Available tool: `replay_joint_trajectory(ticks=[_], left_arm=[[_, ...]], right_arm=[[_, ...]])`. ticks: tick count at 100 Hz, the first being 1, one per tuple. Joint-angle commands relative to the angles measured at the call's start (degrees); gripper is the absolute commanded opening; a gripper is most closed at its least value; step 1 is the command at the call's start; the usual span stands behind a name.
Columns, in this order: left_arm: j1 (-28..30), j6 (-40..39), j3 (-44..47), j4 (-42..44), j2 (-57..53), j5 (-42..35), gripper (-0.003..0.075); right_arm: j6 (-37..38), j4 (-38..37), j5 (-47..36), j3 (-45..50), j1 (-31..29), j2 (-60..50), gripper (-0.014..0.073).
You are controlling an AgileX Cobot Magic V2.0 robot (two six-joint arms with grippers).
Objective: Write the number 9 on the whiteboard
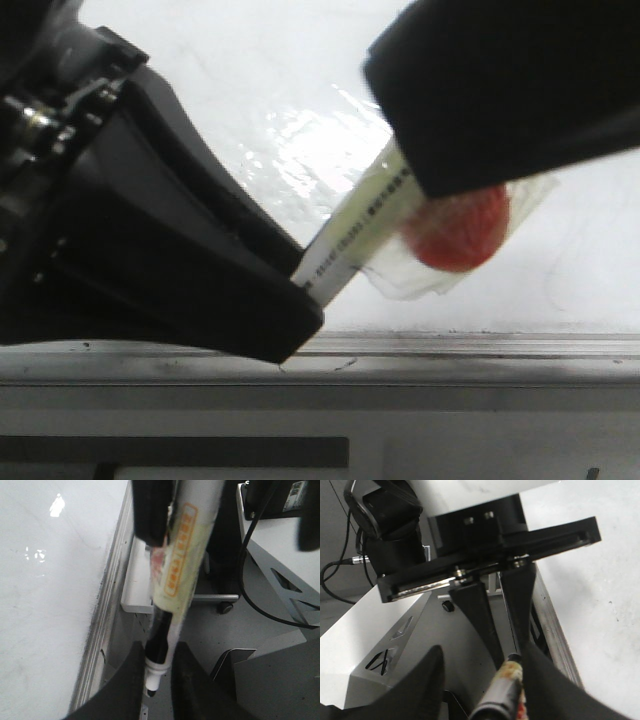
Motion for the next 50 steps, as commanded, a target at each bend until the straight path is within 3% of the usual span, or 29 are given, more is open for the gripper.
replay_joint_trajectory(ticks=[1,10,26,36,45,50], left_arm=[[-0.36,0.02,-1.71,-2.84,-1.46,-0.48,-0.0020],[-0.36,0.02,-1.71,-3.69,-1.56,-0.48,-0.0020],[0.04,-0.51,-1.71,-7.80,-3.03,-0.86,0.0007],[1.04,-4.95,-1.71,-9.39,-6.34,-1.12,0.0173],[3.18,-11.43,-1.61,-7.69,-11.12,-1.23,0.0372],[4.22,-14.43,-1.61,-5.67,-13.35,-1.13,0.0446]], right_arm=[[-0.95,2.98,-1.10,-2.03,0.08,0.64,0.0091],[-0.85,2.91,-0.29,-2.03,0.08,1.66,-0.0069],[2.45,1.46,0.99,-2.75,0.22,1.88,-0.0060],[15.83,-11.94,3.56,-8.21,0.22,1.88,-0.0060],[31.99,-28.17,11.40,-16.82,0.22,2.79,-0.0060],[36.79,-34.51,15.54,-21.80,0.22,3.23,-0.0060]])
